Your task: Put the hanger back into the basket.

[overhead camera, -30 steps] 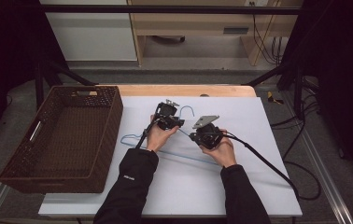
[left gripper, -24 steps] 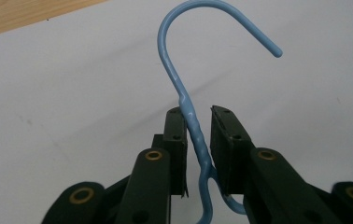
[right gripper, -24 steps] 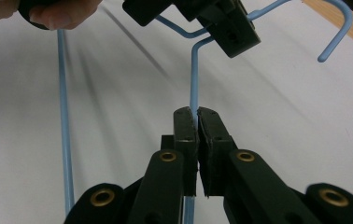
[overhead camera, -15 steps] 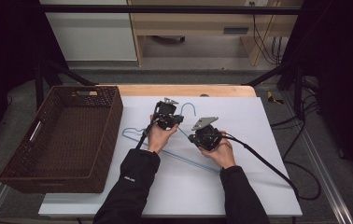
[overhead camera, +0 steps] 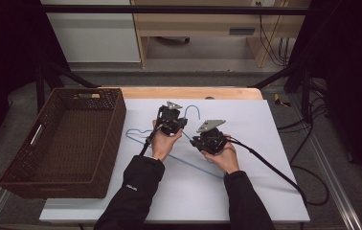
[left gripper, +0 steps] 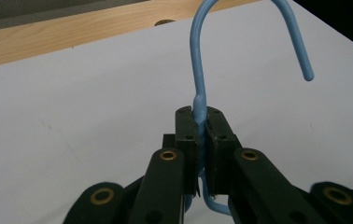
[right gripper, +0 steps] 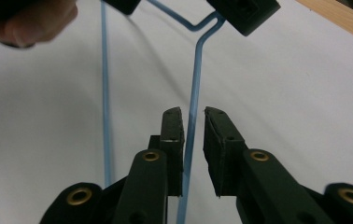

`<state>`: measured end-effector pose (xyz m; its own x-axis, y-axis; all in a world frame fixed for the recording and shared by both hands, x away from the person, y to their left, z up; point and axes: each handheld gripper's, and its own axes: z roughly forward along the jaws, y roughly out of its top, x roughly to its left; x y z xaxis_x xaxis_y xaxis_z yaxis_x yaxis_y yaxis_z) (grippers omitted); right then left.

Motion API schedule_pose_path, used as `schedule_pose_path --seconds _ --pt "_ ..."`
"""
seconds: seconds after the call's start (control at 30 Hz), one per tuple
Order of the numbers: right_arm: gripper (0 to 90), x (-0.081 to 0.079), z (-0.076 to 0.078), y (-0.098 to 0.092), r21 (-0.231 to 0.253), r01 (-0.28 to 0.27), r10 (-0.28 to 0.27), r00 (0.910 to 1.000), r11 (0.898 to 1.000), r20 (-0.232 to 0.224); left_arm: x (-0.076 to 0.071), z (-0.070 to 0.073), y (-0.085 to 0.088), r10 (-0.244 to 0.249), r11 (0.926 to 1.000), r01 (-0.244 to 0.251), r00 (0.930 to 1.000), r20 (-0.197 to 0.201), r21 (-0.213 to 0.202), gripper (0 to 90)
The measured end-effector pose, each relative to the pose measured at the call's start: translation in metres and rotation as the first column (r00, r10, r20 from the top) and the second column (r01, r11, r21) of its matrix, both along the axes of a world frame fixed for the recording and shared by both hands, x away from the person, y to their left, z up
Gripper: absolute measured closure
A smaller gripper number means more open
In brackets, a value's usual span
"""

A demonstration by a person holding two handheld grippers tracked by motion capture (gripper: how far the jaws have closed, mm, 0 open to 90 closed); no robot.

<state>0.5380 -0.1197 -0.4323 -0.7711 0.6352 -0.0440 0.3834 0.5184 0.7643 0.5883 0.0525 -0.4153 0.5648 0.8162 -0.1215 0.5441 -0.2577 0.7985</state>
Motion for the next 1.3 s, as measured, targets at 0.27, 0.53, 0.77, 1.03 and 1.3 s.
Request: schedule_pose_path --seconds 0.27,0.53,0.77,1.03,1.3 --pt "85.7 0.006 -0.01 0.007 -0.02 0.027 -0.028 0.9986 0.999 -0.044 -0.001 -0.001 0.0 0.0 1.0 0.0 1.0 0.006 -0.003 85.4" --pt "87.9 0.005 -0.009 0.008 -0.007 0.056 -0.056 0.9966 0.998 -0.06 -0.002 0.001 0.006 -0.043 0.999 0.043 0.9988 0.024 -0.006 83.2" --pt "88.1 0.005 -0.005 0.005 0.005 0.043 -0.042 0.9963 0.999 -0.074 -0.012 0.016 0.035 -0.144 0.989 0.139 0.9832 0.113 0.051 56.2" --pt "88.0 0.004 0.0 0.001 -0.013 0.03 -0.031 0.9972 0.999 -0.069 -0.033 0.026 0.063 -0.192 0.9764 0.174 0.9703 0.147 0.128 31.8" --pt "87.9 0.003 0.002 -0.001 -0.023 0.004 -0.006 0.9973 1.0 -0.073 -0.042 0.011 0.061 -0.249 0.93 0.2 0.9595 0.131 0.309 26.1"
